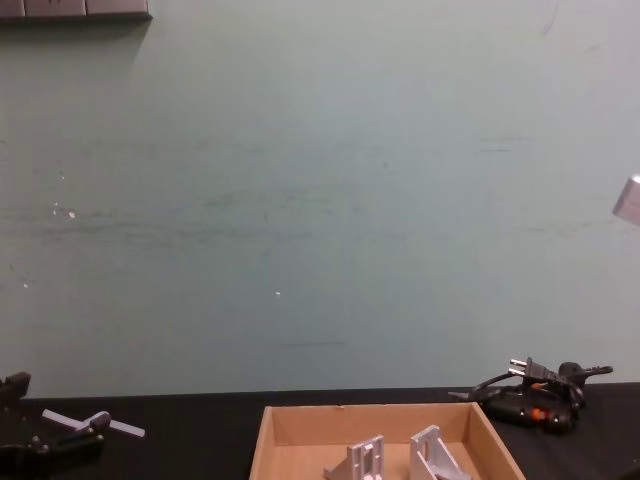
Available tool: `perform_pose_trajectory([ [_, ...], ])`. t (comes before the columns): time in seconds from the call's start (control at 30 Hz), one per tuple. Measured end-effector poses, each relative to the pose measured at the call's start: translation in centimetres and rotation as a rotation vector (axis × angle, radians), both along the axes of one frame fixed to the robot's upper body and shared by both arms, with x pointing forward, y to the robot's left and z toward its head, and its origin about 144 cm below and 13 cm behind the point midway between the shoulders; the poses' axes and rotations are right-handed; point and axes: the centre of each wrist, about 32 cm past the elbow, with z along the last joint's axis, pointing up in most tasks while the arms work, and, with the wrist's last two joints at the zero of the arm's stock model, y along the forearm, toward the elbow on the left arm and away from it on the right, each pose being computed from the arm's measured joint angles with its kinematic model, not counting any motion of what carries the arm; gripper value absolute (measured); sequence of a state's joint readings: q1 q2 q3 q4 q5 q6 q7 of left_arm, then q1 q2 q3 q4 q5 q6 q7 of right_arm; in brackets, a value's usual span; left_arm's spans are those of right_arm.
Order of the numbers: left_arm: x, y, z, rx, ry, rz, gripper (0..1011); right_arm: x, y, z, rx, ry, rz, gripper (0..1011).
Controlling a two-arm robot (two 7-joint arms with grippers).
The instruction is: Use one hand to pick up the angle iron from the table and place it into the box.
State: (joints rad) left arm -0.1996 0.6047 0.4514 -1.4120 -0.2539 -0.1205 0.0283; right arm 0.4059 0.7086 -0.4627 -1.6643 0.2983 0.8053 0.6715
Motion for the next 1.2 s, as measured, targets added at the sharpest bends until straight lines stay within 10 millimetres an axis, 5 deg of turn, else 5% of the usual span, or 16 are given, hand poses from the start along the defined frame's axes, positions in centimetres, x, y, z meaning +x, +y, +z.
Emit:
perform_pose_trajectory([
  [1.2,0.00,0.00,0.00,0.000,0.000,0.000,1005,0.20,0.74,0.49,-0.078,0.112,-0.025,1000],
])
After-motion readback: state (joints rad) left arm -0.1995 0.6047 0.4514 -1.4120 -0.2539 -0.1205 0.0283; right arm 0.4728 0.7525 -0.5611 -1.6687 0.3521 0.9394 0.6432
